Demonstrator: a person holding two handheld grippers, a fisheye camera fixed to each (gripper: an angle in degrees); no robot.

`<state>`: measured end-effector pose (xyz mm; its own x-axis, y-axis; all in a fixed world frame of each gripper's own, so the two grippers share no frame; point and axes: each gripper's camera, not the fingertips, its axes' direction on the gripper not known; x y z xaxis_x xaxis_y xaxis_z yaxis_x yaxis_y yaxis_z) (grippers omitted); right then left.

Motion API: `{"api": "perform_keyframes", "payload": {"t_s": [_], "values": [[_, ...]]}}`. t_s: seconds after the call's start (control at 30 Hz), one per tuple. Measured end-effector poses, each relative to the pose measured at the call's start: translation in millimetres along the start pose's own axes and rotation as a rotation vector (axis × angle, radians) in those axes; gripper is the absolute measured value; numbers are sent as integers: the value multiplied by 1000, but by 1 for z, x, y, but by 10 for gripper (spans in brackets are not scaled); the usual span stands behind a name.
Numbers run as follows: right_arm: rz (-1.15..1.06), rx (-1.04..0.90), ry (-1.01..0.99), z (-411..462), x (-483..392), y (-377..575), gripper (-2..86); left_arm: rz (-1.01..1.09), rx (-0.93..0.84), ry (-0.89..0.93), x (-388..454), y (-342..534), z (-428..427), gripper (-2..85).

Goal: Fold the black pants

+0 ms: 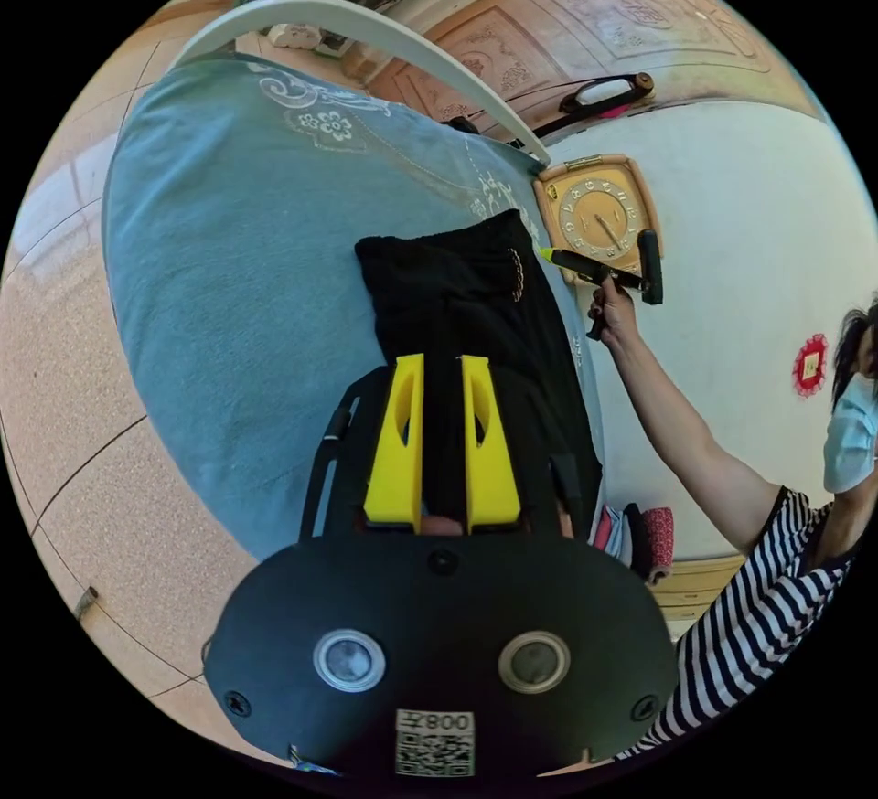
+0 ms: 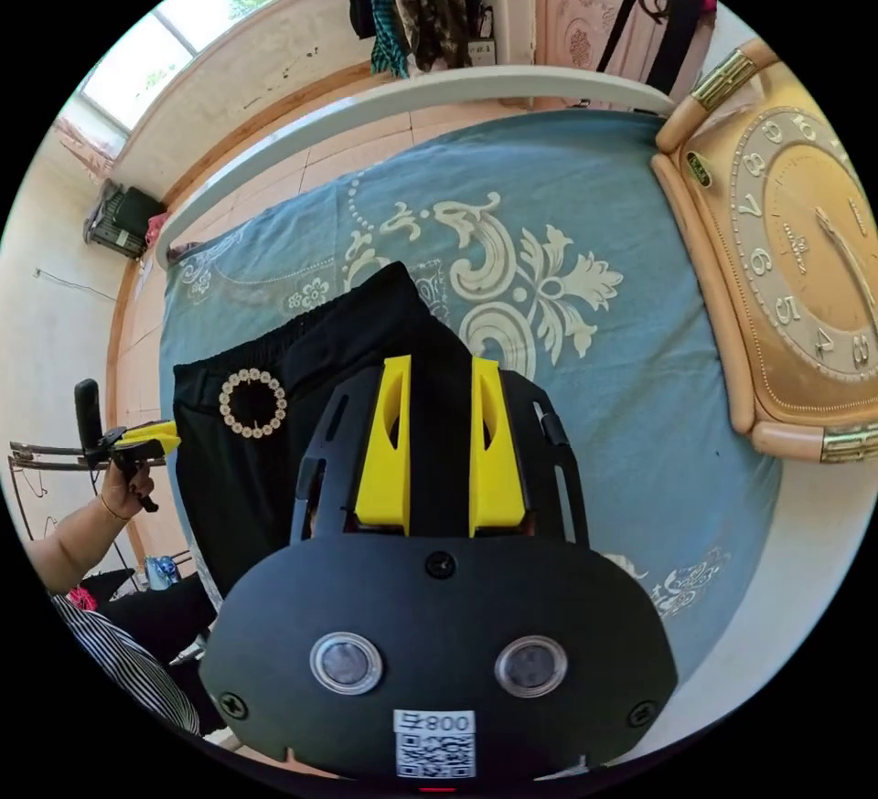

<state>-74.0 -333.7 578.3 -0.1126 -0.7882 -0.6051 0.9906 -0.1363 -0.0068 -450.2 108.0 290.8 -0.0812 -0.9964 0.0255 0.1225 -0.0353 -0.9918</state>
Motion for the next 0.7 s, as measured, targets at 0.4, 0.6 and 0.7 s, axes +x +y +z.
{"api": "perform_keyframes", "payload": {"t_s": [0.4,0.6,0.7], "values": [[-44,45,106,4,19,-12,16,81,40,-20,41,15,-31,10],[67,-33,24,41,45,-8,40,71,-14,-105,44,24,8,16],[113,54,45,19,53,11,40,97,19,-129,58,34,11,20]]}}
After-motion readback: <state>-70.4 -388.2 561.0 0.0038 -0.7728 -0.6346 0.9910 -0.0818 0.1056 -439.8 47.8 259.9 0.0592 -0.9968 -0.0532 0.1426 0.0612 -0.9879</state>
